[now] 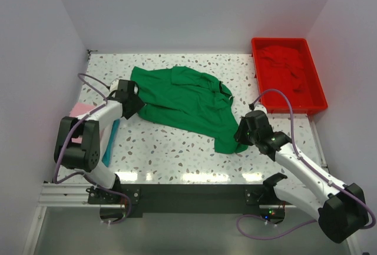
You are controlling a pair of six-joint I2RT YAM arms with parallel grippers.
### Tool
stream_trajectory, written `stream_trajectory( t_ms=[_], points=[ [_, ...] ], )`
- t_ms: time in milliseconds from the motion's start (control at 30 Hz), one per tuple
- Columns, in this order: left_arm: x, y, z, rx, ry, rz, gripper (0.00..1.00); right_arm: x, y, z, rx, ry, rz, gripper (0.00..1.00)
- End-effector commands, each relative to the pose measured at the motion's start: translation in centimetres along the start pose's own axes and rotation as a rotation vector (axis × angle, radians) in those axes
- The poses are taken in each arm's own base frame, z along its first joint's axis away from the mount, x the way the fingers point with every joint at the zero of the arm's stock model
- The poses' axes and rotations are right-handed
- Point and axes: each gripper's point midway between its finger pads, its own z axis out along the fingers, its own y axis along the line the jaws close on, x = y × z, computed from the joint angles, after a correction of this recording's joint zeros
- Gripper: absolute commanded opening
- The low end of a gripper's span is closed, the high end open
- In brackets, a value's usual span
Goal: Fold and stack the t-shirts
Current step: Flatten the tshirt out
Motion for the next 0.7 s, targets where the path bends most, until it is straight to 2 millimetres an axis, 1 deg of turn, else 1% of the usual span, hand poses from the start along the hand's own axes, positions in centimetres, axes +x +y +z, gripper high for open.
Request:
stream_trajectory(
  t_ms=[0, 100, 133, 200, 233, 300, 333, 367, 400, 433, 467, 533, 567, 667],
  points=[
    [-0.1, -2.1, 1.0, 0.071, -0.021, -0.033, 0.58, -1.5, 0.5, 0.2, -0.006, -0.058, 0.002, 0.3],
    [0.7, -1.4, 1.5, 0.045, -0.007, -0.053, 0.51, -1.5, 0.3, 0.3, 0.008, -0.059, 0.0, 0.31],
    [0.9, -1.2, 1.7, 0.039, -0.005, -0.059, 0.45, -1.6, 0.2, 0.3, 0.014, -0.061, -0.001, 0.31],
    [1.0, -0.9, 1.8, 0.032, -0.006, -0.063, 0.38, -1.6, 0.0, 0.3, 0.021, -0.065, 0.0, 0.31],
    [1.1, -0.9, 1.8, 0.029, -0.005, -0.068, 0.27, -1.7, 0.0, 0.3, 0.023, -0.066, -0.003, 0.31],
    [1.0, -0.7, 1.5, 0.02, -0.006, -0.07, 0.13, -1.9, -0.3, 0.4, 0.041, -0.076, -0.006, 0.32],
    [0.8, -0.6, 1.2, 0.017, -0.013, -0.072, 0.03, -2.1, -0.4, 0.4, 0.051, -0.081, -0.009, 0.33],
    [0.3, -0.7, 0.4, 0.028, -0.029, -0.079, 0.0, -2.4, -0.4, 0.4, 0.057, -0.086, -0.01, 0.33],
    [0.1, -0.4, -0.1, 0.016, -0.034, -0.074, 0.0, -2.4, -0.7, 0.6, 0.076, -0.087, -0.017, 0.35],
    [-0.3, 0.0, -0.6, 0.002, -0.056, -0.072, 0.0, -3.0, -0.6, 0.6, 0.081, -0.1, -0.015, 0.38],
    [-1.1, 0.0, -2.0, 0.017, -0.084, -0.082, 0.0, -3.2, -0.6, 0.7, 0.086, -0.105, -0.016, 0.39],
    [-1.4, 1.2, -3.3, -0.015, -0.107, -0.081, 0.0, -3.9, -0.5, 1.2, 0.093, -0.114, -0.011, 0.42],
    [-1.8, 1.6, -4.5, -0.008, -0.133, -0.089, 0.0, -4.2, -0.5, 1.4, 0.101, -0.114, -0.013, 0.43],
    [-1.8, 3.3, -6.3, -0.022, -0.162, -0.084, 0.0, -5.5, 0.0, 2.6, 0.103, -0.127, 0.002, 0.45]
  ],
)
